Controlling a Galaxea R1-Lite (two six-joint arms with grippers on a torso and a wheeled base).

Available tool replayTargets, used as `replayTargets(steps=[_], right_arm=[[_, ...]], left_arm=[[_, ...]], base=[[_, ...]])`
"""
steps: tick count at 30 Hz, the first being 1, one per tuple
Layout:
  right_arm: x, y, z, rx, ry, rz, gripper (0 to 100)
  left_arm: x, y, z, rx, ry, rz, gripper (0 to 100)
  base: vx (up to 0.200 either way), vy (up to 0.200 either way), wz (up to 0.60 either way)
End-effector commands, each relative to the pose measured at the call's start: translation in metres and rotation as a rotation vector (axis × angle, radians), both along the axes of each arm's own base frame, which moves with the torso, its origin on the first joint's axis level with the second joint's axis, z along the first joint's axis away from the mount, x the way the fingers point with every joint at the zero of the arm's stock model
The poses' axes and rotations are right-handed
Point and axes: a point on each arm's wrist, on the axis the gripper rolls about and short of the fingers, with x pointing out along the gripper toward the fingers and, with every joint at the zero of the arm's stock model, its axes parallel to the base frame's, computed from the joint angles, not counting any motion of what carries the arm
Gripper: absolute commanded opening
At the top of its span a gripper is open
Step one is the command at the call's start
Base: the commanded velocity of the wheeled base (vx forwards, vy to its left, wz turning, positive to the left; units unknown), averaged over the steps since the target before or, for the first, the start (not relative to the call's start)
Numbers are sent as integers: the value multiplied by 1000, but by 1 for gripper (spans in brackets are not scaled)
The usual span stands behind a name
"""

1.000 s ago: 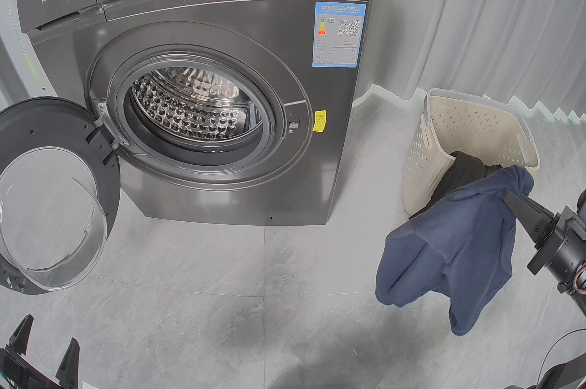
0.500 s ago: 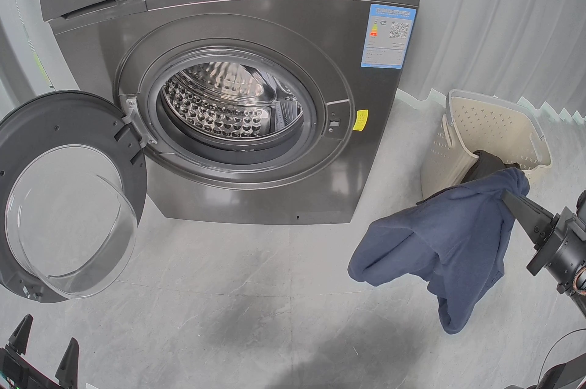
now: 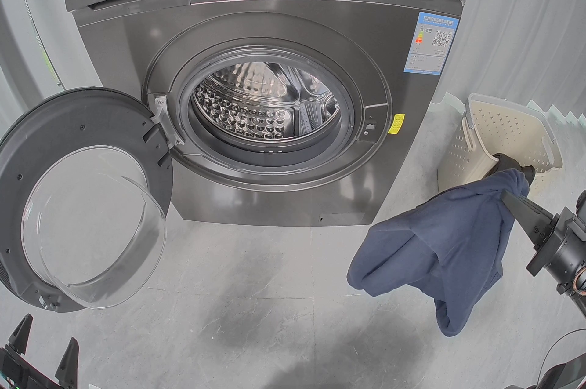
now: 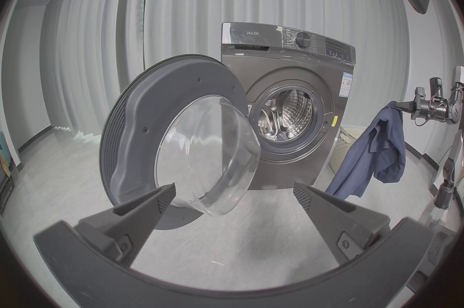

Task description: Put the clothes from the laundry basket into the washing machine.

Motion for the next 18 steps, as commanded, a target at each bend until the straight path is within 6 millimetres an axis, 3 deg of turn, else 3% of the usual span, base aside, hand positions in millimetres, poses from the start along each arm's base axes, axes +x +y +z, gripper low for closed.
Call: replayTargets(steps=[1, 7, 16, 18], right_arm=[[0, 0, 0, -2, 2, 0, 0], [0, 0, -1, -1, 4, 0, 0], [0, 0, -1, -1, 4, 0, 0], [0, 0, -1, -1, 4, 0, 0]], left_arm=[[0, 0, -4, 0, -3, -1, 100], [0, 0, -4, 0, -3, -1, 100], [0, 0, -4, 0, -3, -1, 100], [0, 0, -4, -2, -3, -1, 100]], base=[[0, 0, 0], [0, 0, 0], [0, 200, 0], [0, 0, 0]])
